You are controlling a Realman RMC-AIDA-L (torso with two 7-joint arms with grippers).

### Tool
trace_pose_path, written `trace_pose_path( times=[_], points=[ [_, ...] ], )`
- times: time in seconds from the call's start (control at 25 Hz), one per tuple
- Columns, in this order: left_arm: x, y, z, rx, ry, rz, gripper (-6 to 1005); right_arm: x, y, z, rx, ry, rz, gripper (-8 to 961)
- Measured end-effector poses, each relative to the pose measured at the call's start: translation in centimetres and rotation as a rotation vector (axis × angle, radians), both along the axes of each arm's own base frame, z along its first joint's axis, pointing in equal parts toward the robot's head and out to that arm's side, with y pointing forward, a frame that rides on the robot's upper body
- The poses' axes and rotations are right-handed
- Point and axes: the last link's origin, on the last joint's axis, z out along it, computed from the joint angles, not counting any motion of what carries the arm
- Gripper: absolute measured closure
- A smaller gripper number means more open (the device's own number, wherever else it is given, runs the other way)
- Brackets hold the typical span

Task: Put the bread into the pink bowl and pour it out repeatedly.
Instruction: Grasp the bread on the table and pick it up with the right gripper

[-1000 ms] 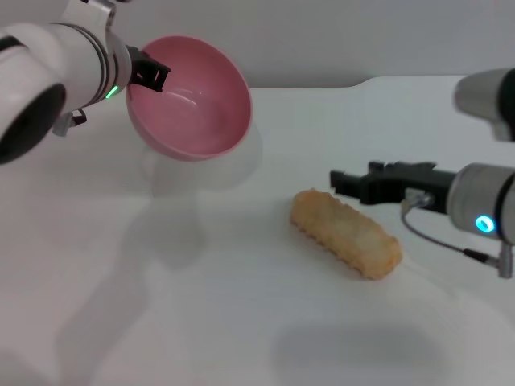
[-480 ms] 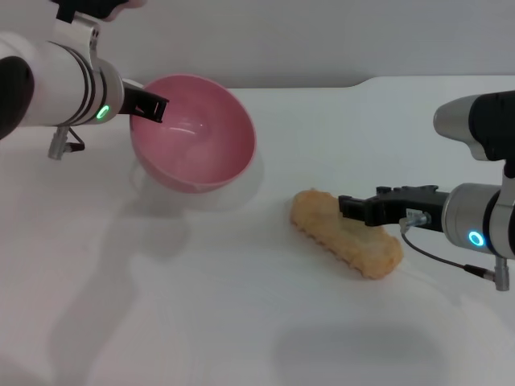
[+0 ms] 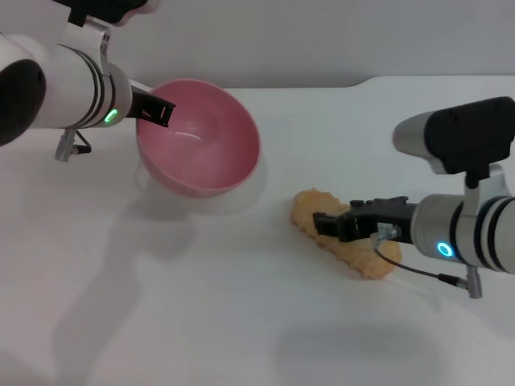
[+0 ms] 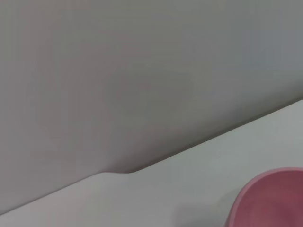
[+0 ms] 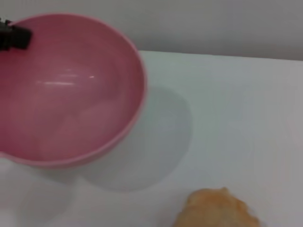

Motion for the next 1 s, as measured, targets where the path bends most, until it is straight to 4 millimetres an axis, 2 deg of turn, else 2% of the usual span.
trace_pose_path(
  times=[0.68,1.0],
  points=[
    [0.1,-0.2,-0.3,-0.014,0.010,-0.001,948,1.9,1.4,-2.3,-0.036,-0.001,-0.059,289],
    [0.1,-0.3,-0.3,-0.015,0.011,-0.002,948,2.1,1.6,-2.5,-0.047,0.001,-0.079,307]
  ],
)
